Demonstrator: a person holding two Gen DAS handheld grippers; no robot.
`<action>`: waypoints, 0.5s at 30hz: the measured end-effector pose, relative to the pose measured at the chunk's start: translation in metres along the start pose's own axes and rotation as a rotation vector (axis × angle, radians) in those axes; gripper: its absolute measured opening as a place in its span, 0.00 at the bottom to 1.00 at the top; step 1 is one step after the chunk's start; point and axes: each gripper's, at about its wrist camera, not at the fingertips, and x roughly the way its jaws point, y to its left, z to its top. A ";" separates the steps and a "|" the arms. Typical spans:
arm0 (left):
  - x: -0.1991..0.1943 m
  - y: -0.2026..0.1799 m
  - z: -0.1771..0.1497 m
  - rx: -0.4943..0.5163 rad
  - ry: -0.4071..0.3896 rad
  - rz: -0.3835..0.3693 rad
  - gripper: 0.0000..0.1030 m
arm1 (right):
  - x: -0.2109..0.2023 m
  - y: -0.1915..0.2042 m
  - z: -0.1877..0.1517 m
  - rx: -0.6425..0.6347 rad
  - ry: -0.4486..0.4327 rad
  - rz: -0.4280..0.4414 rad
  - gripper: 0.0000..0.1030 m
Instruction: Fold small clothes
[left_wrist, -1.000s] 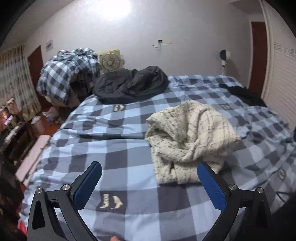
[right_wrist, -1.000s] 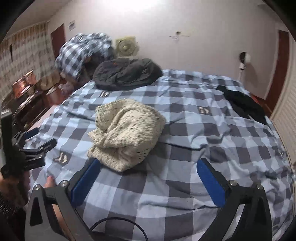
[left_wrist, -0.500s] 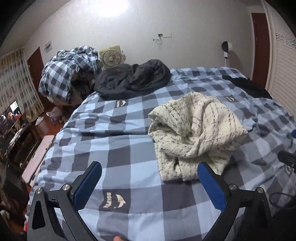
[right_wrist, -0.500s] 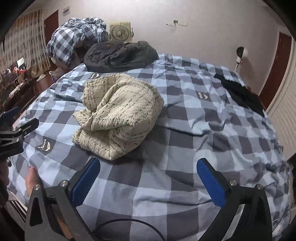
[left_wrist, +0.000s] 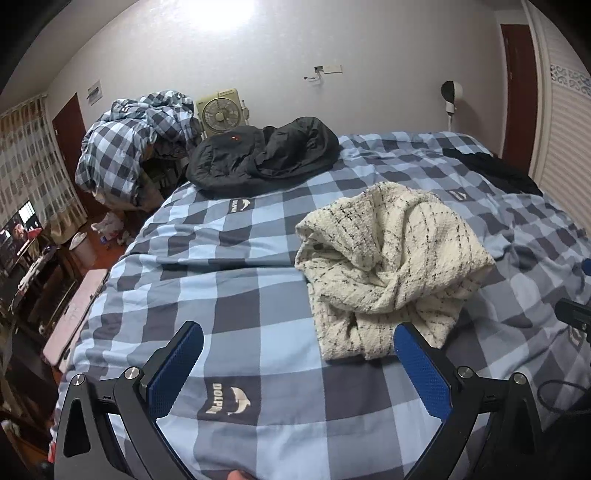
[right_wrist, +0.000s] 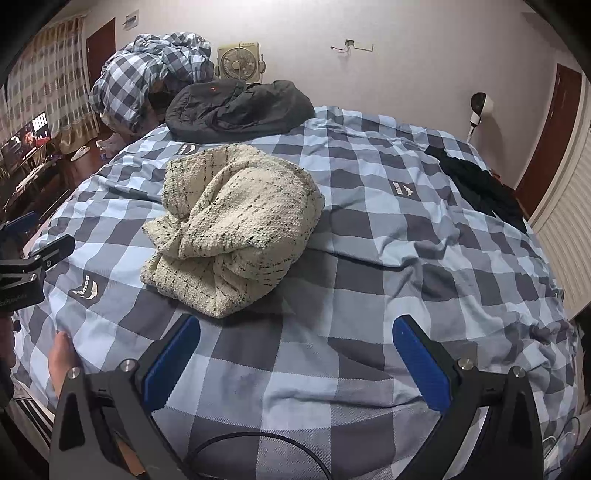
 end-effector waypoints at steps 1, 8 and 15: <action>0.000 0.000 0.000 0.001 0.001 0.001 1.00 | 0.000 -0.001 0.000 0.004 -0.001 0.000 0.99; 0.000 0.001 -0.001 0.001 0.001 0.002 1.00 | 0.001 0.002 0.000 -0.003 0.015 -0.009 0.99; 0.002 0.001 -0.003 -0.003 0.005 -0.001 1.00 | 0.002 0.003 0.000 -0.013 0.019 -0.017 0.99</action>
